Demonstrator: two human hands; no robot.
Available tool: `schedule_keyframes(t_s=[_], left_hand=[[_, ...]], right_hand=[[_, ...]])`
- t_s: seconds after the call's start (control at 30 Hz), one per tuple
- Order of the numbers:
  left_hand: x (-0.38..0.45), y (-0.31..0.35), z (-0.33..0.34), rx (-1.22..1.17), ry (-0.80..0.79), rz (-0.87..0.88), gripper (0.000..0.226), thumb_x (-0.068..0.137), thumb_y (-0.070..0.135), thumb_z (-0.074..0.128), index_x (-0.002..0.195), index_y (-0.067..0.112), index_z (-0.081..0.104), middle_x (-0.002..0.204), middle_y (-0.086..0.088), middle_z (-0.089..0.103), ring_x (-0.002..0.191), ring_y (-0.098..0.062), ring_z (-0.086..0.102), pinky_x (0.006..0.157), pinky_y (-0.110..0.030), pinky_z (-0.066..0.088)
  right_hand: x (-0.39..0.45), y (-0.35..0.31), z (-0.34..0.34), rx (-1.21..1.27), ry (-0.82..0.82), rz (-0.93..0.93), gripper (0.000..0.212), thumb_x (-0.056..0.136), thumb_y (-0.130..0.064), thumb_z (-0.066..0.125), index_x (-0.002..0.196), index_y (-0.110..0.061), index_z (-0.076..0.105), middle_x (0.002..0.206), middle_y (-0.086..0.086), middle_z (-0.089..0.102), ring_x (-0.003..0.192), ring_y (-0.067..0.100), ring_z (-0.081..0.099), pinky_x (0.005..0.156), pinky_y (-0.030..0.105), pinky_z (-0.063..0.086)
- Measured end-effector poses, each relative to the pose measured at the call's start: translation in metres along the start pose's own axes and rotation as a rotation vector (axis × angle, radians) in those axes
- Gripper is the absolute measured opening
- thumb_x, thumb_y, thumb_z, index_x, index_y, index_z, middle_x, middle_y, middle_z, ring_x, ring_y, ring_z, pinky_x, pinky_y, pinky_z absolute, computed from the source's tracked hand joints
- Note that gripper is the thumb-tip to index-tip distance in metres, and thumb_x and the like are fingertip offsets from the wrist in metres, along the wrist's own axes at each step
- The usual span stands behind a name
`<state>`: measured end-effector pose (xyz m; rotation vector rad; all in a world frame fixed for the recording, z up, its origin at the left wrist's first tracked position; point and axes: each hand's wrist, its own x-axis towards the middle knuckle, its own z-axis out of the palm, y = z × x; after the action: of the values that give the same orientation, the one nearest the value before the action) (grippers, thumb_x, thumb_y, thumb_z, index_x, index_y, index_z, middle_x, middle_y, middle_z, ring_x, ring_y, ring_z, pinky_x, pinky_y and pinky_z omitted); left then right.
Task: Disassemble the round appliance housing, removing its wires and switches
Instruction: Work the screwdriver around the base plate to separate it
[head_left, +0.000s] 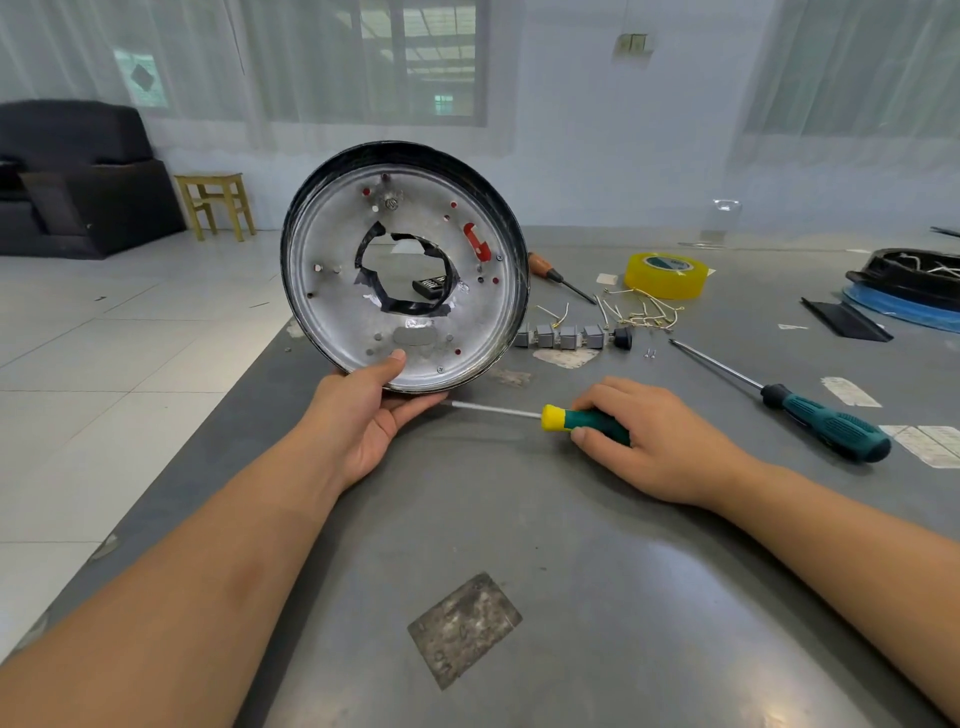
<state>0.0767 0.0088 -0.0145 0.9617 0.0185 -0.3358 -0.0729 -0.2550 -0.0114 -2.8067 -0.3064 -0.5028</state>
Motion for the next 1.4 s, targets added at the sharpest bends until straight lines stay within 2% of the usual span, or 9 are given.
schedule_keyframes(t_s=[0.1,0.2,0.27,0.33,0.47,0.67,1.07,1.23,1.4], left_hand=[[0.000,-0.001,0.001,0.013,0.000,0.002,0.030,0.102,-0.002,0.061,0.132,-0.003,0.056,0.117,-0.023,0.074,0.092,-0.038,0.079,0.067,-0.048,0.065],[-0.001,-0.002,0.001,0.029,-0.007,0.018,0.029,0.103,-0.003,0.060,0.131,-0.002,0.057,0.115,-0.023,0.075,0.091,-0.037,0.079,0.066,-0.047,0.065],[-0.001,-0.003,0.002,0.037,-0.008,0.029,0.032,0.102,-0.003,0.060,0.134,-0.001,0.055,0.119,-0.023,0.074,0.091,-0.037,0.079,0.066,-0.047,0.065],[-0.002,-0.003,0.002,0.048,-0.017,0.044,0.036,0.102,-0.003,0.060,0.138,-0.001,0.054,0.122,-0.023,0.073,0.092,-0.036,0.079,0.065,-0.046,0.065],[-0.003,-0.004,0.003,0.070,-0.018,0.063,0.041,0.102,-0.004,0.060,0.141,0.002,0.052,0.126,-0.022,0.071,0.095,-0.037,0.078,0.065,-0.045,0.065],[-0.004,-0.004,0.003,0.096,-0.025,0.070,0.043,0.101,-0.004,0.061,0.142,0.002,0.051,0.128,-0.022,0.071,0.107,-0.040,0.075,0.068,-0.046,0.065],[-0.006,-0.005,0.004,0.091,-0.018,0.085,0.044,0.102,-0.004,0.061,0.143,0.003,0.050,0.130,-0.021,0.070,0.109,-0.040,0.074,0.068,-0.047,0.065],[-0.006,-0.005,0.005,0.077,-0.010,0.082,0.043,0.101,-0.005,0.061,0.142,0.003,0.051,0.130,-0.021,0.070,0.108,-0.040,0.074,0.068,-0.047,0.065],[-0.008,-0.005,0.007,0.070,-0.005,0.072,0.041,0.102,-0.006,0.060,0.142,0.003,0.053,0.130,-0.021,0.070,0.107,-0.039,0.074,0.065,-0.046,0.065]], right_hand=[[0.000,-0.004,0.004,0.047,0.097,0.055,0.022,0.099,-0.041,0.057,0.111,-0.025,0.064,0.092,-0.011,0.060,0.081,0.007,0.052,0.070,0.026,0.043],[0.001,-0.008,0.011,0.048,0.150,0.110,0.025,0.099,-0.044,0.056,0.110,-0.024,0.066,0.090,-0.010,0.062,0.080,0.007,0.052,0.068,0.014,0.038],[0.000,-0.010,0.013,0.052,0.161,0.138,0.025,0.099,-0.043,0.058,0.111,-0.024,0.068,0.092,-0.007,0.065,0.082,0.008,0.053,0.070,0.017,0.042],[0.000,-0.011,0.014,0.049,0.156,0.156,0.027,0.098,-0.043,0.058,0.113,-0.023,0.069,0.095,-0.006,0.067,0.083,0.009,0.056,0.073,0.024,0.046],[0.001,-0.013,0.013,0.048,0.132,0.168,0.030,0.099,-0.045,0.057,0.116,-0.025,0.070,0.096,-0.007,0.067,0.083,0.008,0.056,0.069,0.014,0.040],[0.000,-0.017,0.011,0.046,0.111,0.156,0.035,0.098,-0.047,0.054,0.120,-0.025,0.069,0.097,-0.006,0.067,0.085,0.010,0.057,0.075,0.030,0.049],[0.000,-0.019,0.011,0.041,0.093,0.173,0.034,0.100,-0.046,0.054,0.122,-0.024,0.068,0.101,-0.005,0.067,0.087,0.010,0.057,0.074,0.023,0.045],[0.000,-0.018,0.011,0.043,0.092,0.179,0.033,0.100,-0.045,0.055,0.122,-0.024,0.067,0.101,-0.006,0.067,0.086,0.009,0.055,0.069,0.011,0.037],[0.001,-0.019,0.010,0.048,0.104,0.184,0.031,0.100,-0.044,0.055,0.120,-0.024,0.068,0.098,-0.010,0.064,0.082,0.004,0.053,0.067,0.008,0.036]])
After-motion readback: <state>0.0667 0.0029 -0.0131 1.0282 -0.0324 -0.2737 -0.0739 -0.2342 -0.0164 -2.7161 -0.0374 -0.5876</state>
